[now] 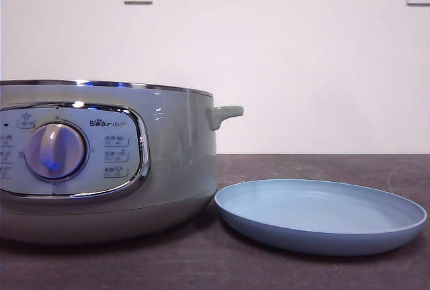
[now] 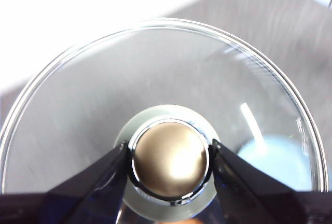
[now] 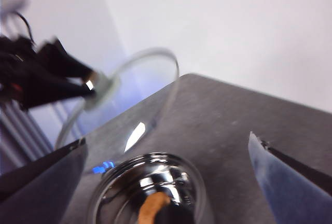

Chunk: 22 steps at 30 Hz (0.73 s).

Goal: Take the potato out from the steamer,put the potato on the plate,close the lid

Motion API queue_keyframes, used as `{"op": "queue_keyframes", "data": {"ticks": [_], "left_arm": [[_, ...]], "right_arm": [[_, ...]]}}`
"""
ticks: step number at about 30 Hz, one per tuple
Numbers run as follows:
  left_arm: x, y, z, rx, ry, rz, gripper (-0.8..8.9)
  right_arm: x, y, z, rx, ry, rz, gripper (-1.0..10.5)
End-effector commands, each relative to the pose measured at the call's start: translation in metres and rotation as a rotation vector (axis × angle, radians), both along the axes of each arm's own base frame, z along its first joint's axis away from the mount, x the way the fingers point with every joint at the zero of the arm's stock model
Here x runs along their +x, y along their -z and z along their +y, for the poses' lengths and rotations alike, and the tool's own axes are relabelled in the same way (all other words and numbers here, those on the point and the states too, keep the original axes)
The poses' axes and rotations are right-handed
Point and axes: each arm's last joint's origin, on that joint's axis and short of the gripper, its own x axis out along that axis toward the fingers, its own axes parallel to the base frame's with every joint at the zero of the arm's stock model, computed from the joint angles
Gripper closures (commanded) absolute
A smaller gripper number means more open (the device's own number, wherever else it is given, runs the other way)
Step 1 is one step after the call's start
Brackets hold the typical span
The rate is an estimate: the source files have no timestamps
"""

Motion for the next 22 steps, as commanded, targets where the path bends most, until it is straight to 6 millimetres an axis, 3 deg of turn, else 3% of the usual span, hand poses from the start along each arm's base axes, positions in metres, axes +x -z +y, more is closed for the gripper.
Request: {"op": "queue_keyframes", "data": {"ticks": [1, 11, 17, 22], "left_arm": [[-0.03, -0.023, 0.016, -0.057, 0.004, -0.14, 8.22], [-0.11, -0.048, 0.066, -0.049, -0.23, -0.381, 8.22], [-0.154, -0.052, 0.095, -0.047, -0.407, -0.492, 8.22], [-0.184, -0.047, 0.113, -0.043, -0.484, -0.52, 8.22]], "right_arm": [[0.008, 0.0, 0.016, -0.005, -0.023, 0.017, 4.1], [0.038, 0.004, 0.11, -0.163, -0.197, 0.065, 4.1], [0.061, 0.032, 0.168, -0.276, -0.236, 0.121, 4.2], [0.08, 0.073, 0.207, -0.404, -0.213, 0.175, 4.2]]}}
